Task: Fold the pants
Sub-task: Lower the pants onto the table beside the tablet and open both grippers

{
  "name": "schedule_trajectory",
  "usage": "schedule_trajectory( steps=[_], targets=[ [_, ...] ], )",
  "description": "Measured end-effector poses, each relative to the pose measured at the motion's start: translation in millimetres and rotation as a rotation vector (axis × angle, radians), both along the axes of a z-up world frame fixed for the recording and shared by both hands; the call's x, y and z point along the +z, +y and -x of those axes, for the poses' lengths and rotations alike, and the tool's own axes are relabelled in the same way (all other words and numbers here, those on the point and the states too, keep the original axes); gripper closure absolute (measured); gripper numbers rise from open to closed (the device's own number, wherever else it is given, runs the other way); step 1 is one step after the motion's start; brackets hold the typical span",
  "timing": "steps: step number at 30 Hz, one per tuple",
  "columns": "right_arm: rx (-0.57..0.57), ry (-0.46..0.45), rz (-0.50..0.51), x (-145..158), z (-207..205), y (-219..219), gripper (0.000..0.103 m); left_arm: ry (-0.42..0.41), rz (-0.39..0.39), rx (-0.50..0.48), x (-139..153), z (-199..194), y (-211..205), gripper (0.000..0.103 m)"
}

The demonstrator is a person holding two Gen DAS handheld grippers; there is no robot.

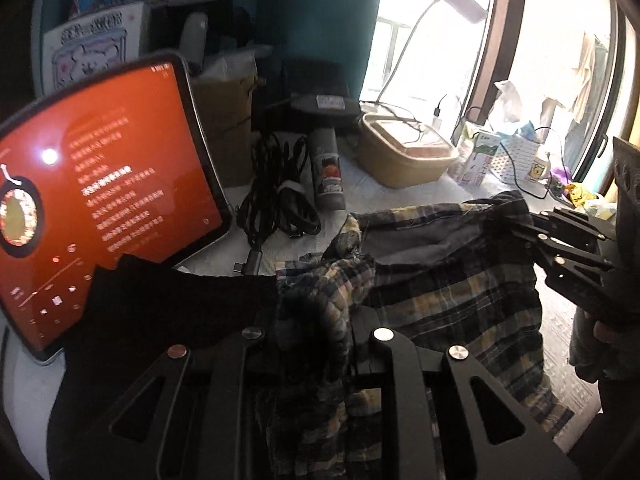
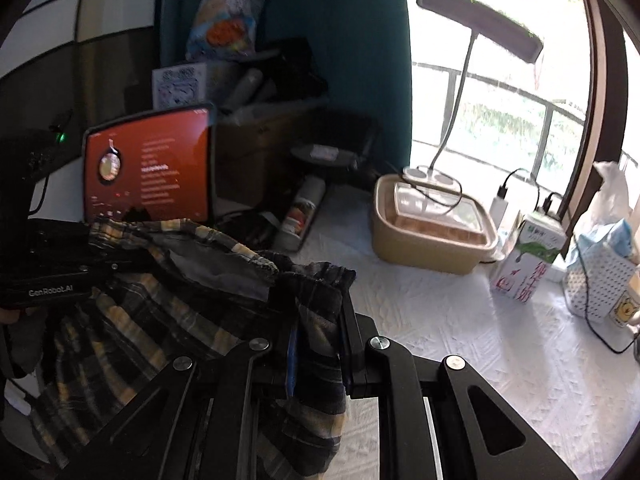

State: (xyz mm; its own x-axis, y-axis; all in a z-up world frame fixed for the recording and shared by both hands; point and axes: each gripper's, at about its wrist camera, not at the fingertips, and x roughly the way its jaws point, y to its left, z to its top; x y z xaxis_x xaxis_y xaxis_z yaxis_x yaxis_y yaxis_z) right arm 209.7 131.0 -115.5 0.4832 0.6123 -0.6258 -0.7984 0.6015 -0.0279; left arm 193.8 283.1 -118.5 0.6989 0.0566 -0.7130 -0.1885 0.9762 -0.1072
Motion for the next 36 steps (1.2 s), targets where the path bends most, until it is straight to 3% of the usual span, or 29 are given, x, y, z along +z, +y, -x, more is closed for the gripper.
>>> schedule_trajectory(
  steps=[10,20,25,27,29,36],
  targets=[
    [-0.062,0.079,0.097,-43.9,-37.2,8.5,0.087,0.054,0.010,-0.017,-23.7,-36.2,-0.3,0.083],
    [-0.080,0.125,0.109,-49.9,-44.1,8.8,0.086,0.059,0.055,-0.013,-30.3,-41.9,7.9,0.077],
    [-0.099,0.124,0.104,-41.4,-42.3,6.2,0.079,0.059,0.076,0.024,-23.4,-39.3,14.0,0.061],
    [-0.110,0.115,0.103,-37.2,-39.9,3.7,0.076,0.034,0.053,0.036,-14.3,-33.3,11.3,0.050],
    [-0.123,0.107,0.099,-32.4,-37.5,-0.5,0.067,0.015,0.033,0.046,-6.9,-28.1,7.5,0.031],
    [-0.152,0.069,0.068,-9.5,-20.8,-21.7,0.050,-0.052,-0.001,0.076,20.5,-9.6,-6.5,0.018]
  ],
)
